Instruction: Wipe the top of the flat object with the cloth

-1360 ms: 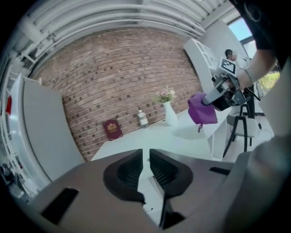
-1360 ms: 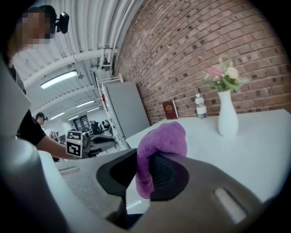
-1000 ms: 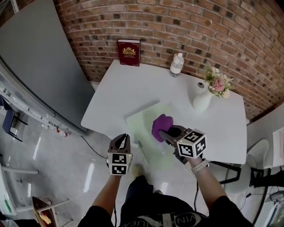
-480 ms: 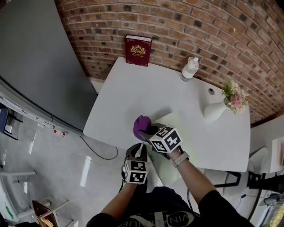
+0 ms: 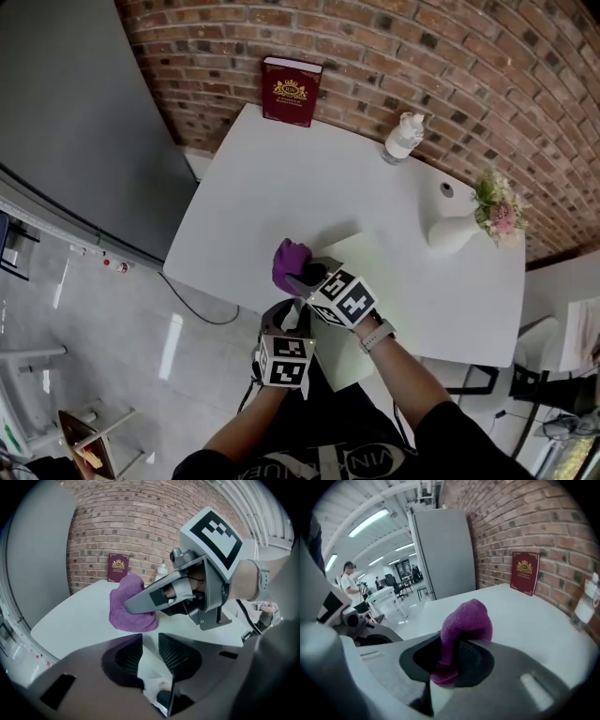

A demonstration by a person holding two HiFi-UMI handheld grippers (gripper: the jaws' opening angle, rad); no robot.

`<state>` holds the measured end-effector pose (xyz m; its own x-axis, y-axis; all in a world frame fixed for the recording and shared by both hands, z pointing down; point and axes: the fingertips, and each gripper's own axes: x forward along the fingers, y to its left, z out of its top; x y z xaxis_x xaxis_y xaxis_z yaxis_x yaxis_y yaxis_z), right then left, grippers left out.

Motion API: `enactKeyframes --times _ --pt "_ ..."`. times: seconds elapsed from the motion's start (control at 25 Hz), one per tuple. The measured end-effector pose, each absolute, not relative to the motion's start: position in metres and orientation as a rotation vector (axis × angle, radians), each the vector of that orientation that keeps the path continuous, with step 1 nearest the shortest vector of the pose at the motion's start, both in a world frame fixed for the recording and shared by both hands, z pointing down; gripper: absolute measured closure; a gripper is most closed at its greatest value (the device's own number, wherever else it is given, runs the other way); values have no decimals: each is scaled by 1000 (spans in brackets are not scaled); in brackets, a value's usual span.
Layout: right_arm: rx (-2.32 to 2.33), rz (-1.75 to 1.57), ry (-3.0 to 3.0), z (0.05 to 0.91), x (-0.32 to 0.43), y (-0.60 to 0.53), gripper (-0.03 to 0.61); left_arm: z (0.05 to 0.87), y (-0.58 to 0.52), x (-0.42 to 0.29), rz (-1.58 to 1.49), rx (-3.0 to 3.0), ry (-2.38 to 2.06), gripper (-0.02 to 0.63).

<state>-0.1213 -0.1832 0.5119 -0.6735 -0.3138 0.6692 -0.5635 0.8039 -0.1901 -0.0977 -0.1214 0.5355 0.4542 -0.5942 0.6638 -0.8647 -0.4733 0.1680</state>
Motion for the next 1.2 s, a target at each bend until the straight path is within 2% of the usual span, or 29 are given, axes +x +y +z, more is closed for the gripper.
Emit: enactKeyframes --times 0.24,0.8,1.08,1.2 --pt "576 346 -2240 515 -95 -184 518 535 -117 -95 769 2200 -1302 535" --pt "819 415 -2127 520 71 -243 518 536 -117 -97 688 2098 -1420 548" --pt "961 335 -2034 518 120 -256 518 534 -117 -97 546 2028 -1460 548" --pt "1002 311 -2139 492 112 -249 518 519 -113 -102 499 2067 -1484 546"
